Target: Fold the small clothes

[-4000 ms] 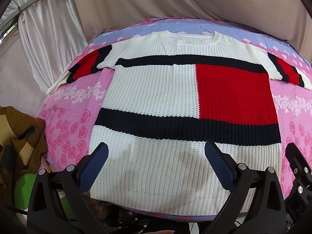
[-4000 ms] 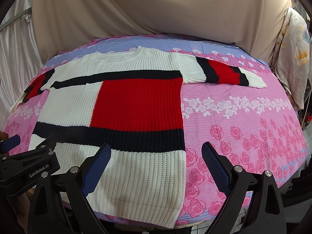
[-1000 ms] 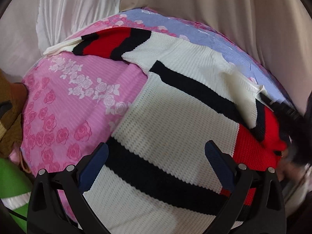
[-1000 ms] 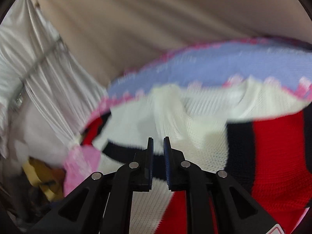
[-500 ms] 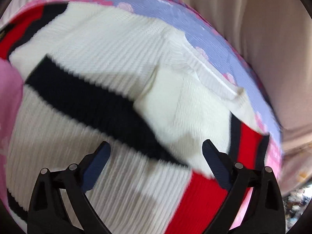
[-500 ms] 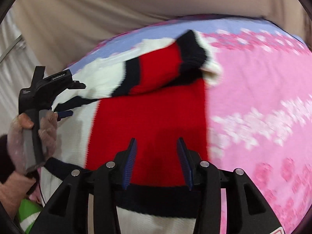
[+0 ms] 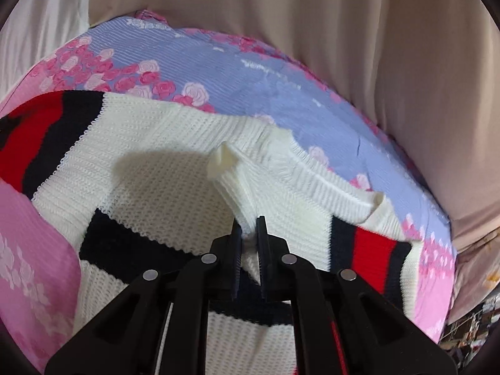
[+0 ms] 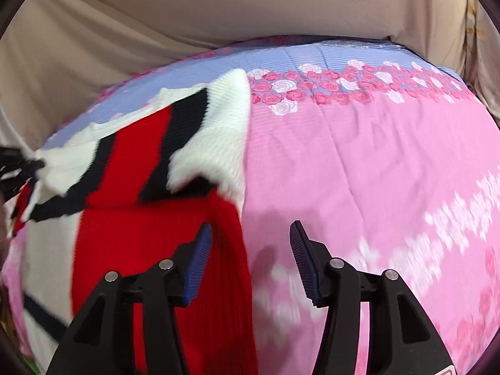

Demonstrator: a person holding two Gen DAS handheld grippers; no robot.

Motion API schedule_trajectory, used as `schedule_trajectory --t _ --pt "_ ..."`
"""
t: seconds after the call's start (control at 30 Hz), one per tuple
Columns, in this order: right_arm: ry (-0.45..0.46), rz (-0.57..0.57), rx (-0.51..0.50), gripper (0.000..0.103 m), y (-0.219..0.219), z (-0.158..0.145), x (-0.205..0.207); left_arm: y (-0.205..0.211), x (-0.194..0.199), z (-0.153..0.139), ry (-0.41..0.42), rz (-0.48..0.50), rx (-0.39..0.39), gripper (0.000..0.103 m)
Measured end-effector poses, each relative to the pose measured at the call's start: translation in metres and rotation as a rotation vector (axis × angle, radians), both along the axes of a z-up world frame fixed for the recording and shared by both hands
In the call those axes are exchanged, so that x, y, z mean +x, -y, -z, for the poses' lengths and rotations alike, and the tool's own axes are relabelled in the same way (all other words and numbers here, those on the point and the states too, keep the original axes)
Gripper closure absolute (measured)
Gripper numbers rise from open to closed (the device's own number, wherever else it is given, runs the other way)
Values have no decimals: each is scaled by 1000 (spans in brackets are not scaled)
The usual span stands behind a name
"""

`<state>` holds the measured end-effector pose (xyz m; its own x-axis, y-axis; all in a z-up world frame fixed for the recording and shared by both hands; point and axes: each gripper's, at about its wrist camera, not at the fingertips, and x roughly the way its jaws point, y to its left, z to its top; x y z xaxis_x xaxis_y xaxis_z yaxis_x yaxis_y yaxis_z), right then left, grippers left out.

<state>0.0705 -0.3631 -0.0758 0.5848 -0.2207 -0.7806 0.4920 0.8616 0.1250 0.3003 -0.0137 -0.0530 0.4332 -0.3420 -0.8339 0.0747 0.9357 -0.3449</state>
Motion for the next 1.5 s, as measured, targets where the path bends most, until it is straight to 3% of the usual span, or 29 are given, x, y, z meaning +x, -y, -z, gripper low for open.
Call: schedule_trajectory --t 0.07,0.1,0.17,0.27,0.33,0.4,0.47,0.53,0.57,0.63,0.7,0.87,1.0,1.07,1.1,1.13,1.2,1.33,1.43,1.5 --pt "1 1 3 52 5 4 15 0 0 9 -2 11 27 95" --pt "-1 2 14 61 9 6 22 -1 0 13 -2 4 32 95" --pt "7 14 59 89 18 5 27 -11 1 14 -4 -10 20 95" --pt "88 64 88 90 31 -7 15 -19 0 13 4 -10 32 94" --pt "15 65 60 90 33 7 18 -20 0 19 -10 -2 50 93" --pt "17 59 59 90 33 11 16 -19 1 32 -47 -3 64 91" --pt "36 62 56 88 26 -3 14 -25 -4 34 -60 -12 32 90" --pt "88 50 44 85 13 -21 4 -44 -13 24 -54 -42 -53 85" --pt "111 36 28 80 2 -31 -3 -57 -17 19 -48 -71 -88 82" --pt "131 -2 22 73 -16 -41 -13 -98 -28 9 -27 -167 -167 59" --pt "131 -42 39 66 -34 -46 -23 -154 -39 4 -8 -299 -199 54" --pt "55 -164 124 66 -107 -31 -37 -292 -38 29 -61 -613 -215 51" --pt "1 -250 190 66 -166 -15 -37 -359 -21 52 -86 -783 -273 51" --pt "-20 -285 208 66 -188 -10 -35 -373 -8 65 -100 -812 -288 53" --pt "-30 -311 210 66 -200 -9 -32 -376 -1 65 -76 -814 -274 57" --pt "-38 -330 206 65 -208 -8 -30 -374 6 64 -70 -799 -258 76" --pt "-41 -360 191 62 -222 -10 -29 -369 21 66 -78 -735 -263 96" --pt "-30 -359 178 61 -228 -17 -34 -348 30 31 16 -687 -176 97" --pt "-14 -335 177 61 -219 -21 -39 -311 30 -25 141 -575 -190 97" --pt "-6 -320 177 61 -210 -22 -42 -263 26 -67 224 -454 -214 97"
